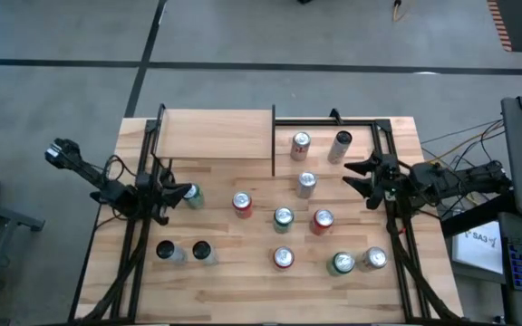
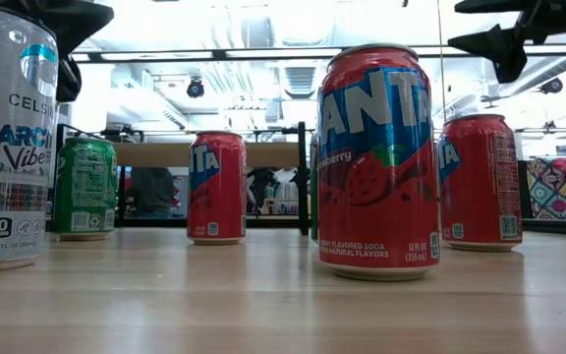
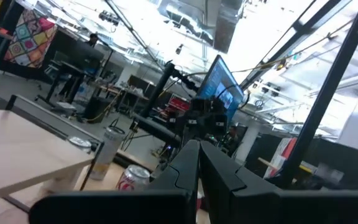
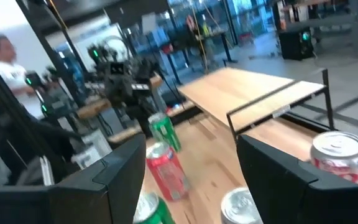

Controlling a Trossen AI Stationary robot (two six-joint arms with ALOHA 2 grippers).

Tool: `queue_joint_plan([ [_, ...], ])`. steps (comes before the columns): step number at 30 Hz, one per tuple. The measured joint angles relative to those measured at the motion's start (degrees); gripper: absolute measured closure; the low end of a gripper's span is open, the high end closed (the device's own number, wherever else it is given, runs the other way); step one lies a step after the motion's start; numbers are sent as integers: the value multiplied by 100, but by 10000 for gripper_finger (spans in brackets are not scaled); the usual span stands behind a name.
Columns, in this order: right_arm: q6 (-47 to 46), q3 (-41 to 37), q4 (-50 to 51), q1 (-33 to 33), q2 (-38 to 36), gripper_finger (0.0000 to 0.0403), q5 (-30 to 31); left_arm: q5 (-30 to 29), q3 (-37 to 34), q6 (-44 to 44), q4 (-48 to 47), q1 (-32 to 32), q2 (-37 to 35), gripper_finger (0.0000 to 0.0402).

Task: Place canned beverage on shelf
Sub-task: Put the middle silver soda can on the shelf

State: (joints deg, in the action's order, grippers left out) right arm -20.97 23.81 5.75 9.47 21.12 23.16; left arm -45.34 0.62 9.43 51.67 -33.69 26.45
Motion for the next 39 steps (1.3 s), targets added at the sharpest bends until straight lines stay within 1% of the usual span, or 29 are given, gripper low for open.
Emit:
queue_joint_plan([
  [4, 0, 369, 445, 0, 290, 163, -9, -1, 23, -97, 856, 0, 728, 402],
  [6, 8, 478, 538, 0, 400, 163, -20, -12, 166, -361, 995, 0, 1019, 402],
  [9, 66, 612, 642, 0, 573, 163, -126, -13, 479, -882, 985, 0, 1344, 402],
  [14, 78, 738, 631, 0, 927, 163, -411, -93, 865, -2020, 821, 2, 1766, 402],
  [18, -51, 795, 592, 0, 1219, 163, -412, -210, 931, -2417, 788, 2, 1904, 402],
  [22, -140, 802, 590, 0, 1452, 163, -410, -210, 931, -2478, 508, 7, 1964, 402],
  [28, -152, 806, 570, -2, 1771, 163, -407, -210, 931, -2494, 385, 7, 2022, 402],
  [34, -149, 807, 576, 0, 2150, 163, -372, -208, 931, -1966, 231, 7, 2239, 402],
  [39, -150, 807, 297, -2, 2517, 163, -361, -208, 957, -1636, 222, 7, 2586, 402],
])
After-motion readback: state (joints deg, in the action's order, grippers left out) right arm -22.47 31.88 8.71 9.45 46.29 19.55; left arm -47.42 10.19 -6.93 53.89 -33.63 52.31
